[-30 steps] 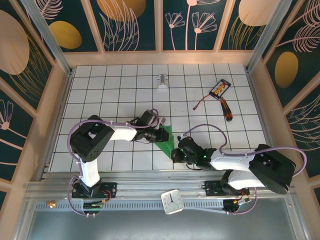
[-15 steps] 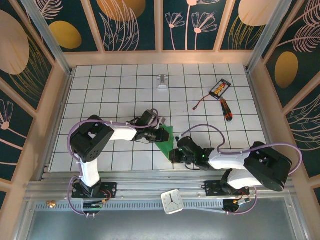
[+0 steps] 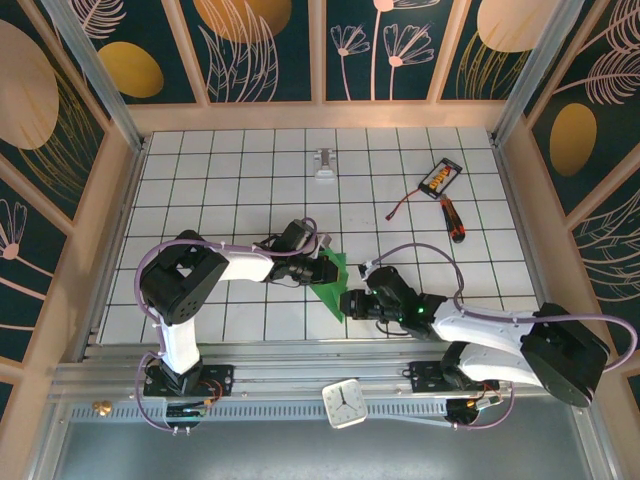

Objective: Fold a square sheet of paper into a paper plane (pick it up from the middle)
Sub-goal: Fourth fold the wing at the center of the table.

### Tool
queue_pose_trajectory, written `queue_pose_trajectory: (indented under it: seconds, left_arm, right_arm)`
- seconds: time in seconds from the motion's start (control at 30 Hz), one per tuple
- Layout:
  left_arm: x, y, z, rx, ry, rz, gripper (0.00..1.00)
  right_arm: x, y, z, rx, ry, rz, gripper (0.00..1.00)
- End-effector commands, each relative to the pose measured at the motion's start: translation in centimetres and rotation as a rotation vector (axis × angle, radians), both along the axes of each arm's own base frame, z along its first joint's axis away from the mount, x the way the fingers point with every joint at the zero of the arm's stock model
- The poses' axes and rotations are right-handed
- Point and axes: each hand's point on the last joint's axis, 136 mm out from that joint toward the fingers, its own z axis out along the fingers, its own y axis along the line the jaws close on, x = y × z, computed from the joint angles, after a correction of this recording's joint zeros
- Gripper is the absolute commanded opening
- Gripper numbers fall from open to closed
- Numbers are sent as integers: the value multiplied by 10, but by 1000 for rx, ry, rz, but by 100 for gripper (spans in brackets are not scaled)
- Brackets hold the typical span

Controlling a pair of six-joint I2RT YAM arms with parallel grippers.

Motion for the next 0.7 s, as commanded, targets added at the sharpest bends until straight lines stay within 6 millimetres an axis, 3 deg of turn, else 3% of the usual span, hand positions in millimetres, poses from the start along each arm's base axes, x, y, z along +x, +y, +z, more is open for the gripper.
queue_pose_trajectory:
  seconds: [0.0, 0.23, 0.67]
  left_arm:
    - [-6, 26, -36, 140, 48, 30, 18]
    - [-5, 25, -36, 139, 47, 31, 18]
    - [-5, 25, -36, 140, 51, 26, 18]
  right_arm:
    - [6, 8, 11, -7, -33, 33, 22]
    - [7, 26, -2, -57, -13, 98, 13]
    - [-3, 10, -31, -117, 54, 97, 7]
